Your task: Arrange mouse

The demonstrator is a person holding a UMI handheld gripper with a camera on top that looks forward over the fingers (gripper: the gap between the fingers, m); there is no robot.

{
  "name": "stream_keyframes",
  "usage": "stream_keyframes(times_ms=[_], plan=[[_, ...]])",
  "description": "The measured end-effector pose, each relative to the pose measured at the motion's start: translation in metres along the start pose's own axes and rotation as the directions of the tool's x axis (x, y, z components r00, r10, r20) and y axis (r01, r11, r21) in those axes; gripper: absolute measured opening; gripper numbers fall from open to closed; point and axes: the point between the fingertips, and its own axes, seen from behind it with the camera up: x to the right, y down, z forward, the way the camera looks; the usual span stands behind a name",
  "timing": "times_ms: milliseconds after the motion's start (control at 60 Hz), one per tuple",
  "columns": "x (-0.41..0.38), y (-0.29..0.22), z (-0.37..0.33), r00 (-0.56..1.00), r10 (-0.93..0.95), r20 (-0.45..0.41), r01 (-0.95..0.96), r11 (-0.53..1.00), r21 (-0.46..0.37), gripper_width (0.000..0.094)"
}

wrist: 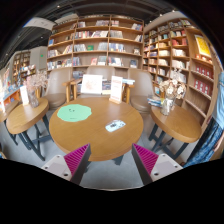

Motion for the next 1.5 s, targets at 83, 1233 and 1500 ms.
stream_keyframes(times_ms=[83, 1233, 1500], plan=[[0.004, 0.007, 0.005, 1.0, -0.01, -0.001, 0.01, 1.0, 0.005, 0.0854], [-0.008, -0.014, 0.284, 0.997, 0.069, 0.018, -0.065, 0.978, -0.196, 0.0845], [-0.013, -0.028, 0.307, 0.998, 0.065, 0.023, -0.058, 0.976, -0.208, 0.0818]])
